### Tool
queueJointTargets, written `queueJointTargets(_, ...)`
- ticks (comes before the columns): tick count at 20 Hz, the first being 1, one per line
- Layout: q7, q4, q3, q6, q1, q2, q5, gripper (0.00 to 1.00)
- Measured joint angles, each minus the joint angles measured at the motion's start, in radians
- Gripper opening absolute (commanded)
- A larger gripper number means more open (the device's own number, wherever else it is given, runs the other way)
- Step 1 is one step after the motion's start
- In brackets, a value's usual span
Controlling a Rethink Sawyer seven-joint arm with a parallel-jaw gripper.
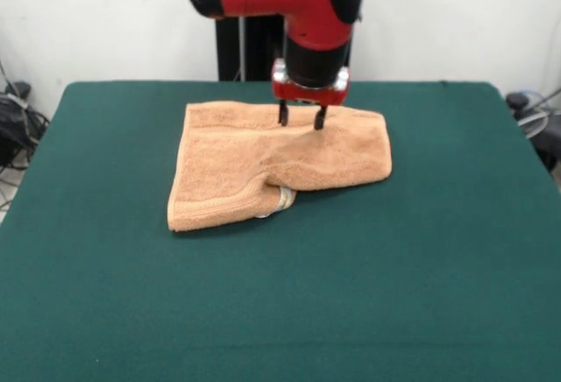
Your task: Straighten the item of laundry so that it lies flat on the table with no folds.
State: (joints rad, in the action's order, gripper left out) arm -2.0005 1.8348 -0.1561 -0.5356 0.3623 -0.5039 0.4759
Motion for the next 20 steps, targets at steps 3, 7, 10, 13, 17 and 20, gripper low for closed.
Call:
queueJointTargets(3, 0.0, 0.0, 0.023, 0.03, -0.038, 0.006, -0.026, 1.0)
queueJointTargets(7, 0.0, 0.0, 0.04, 0.044, -0.066, 0.01, -0.061, 1.0)
queueJointTargets(10, 0.0, 0.0, 0.053, 0.045, -0.082, 0.011, -0.097, 1.0)
queueJointTargets(13, 0.0, -0.004, 0.065, 0.059, -0.105, 0.017, -0.129, 1.0)
queueJointTargets(17, 0.0, -0.007, 0.087, 0.089, -0.131, 0.026, -0.167, 1.0)
queueJointTargets(20, 0.0, -0.007, 0.098, 0.093, -0.141, 0.027, -0.193, 1.0)
